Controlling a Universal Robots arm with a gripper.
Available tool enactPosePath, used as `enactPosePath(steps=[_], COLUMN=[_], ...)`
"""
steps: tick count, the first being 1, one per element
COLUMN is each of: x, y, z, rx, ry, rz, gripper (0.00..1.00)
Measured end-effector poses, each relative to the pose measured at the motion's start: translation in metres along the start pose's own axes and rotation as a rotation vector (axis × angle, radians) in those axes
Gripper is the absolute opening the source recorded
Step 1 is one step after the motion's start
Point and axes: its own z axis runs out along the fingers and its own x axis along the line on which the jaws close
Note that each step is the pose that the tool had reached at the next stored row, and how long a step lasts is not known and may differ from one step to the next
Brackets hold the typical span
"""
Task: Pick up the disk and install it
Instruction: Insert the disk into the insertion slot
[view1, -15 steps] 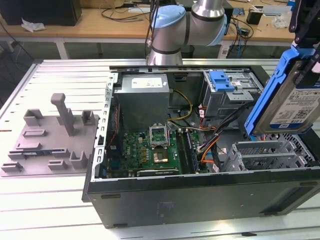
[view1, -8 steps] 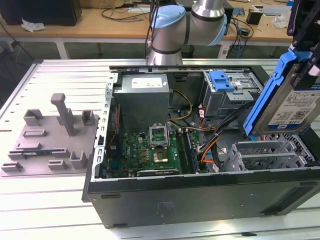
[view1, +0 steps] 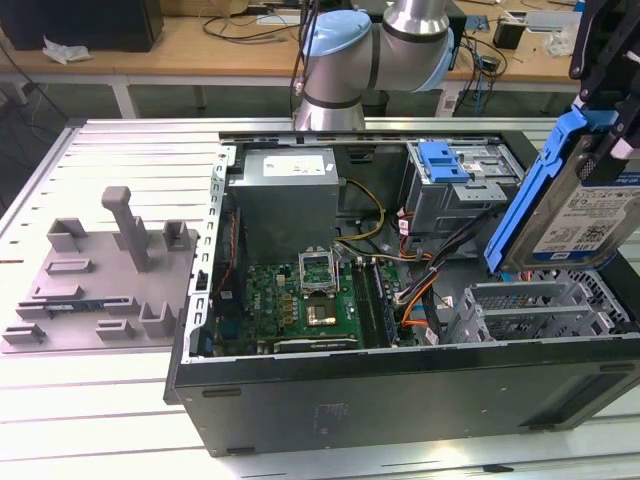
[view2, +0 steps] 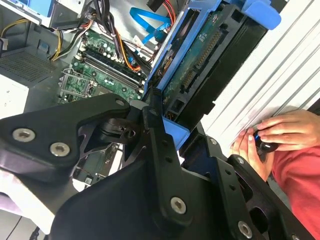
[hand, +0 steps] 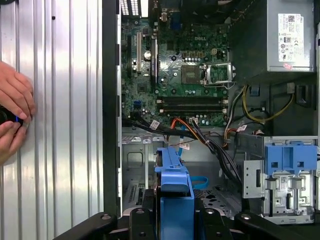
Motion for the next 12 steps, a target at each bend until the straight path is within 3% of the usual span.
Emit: enactPosePath(steps=[12], x=[0.0002], y=[0.0001], z=[0.0057], rx=[0.0], ry=[-0.0008], rz=[0.0], gripper=[0.36])
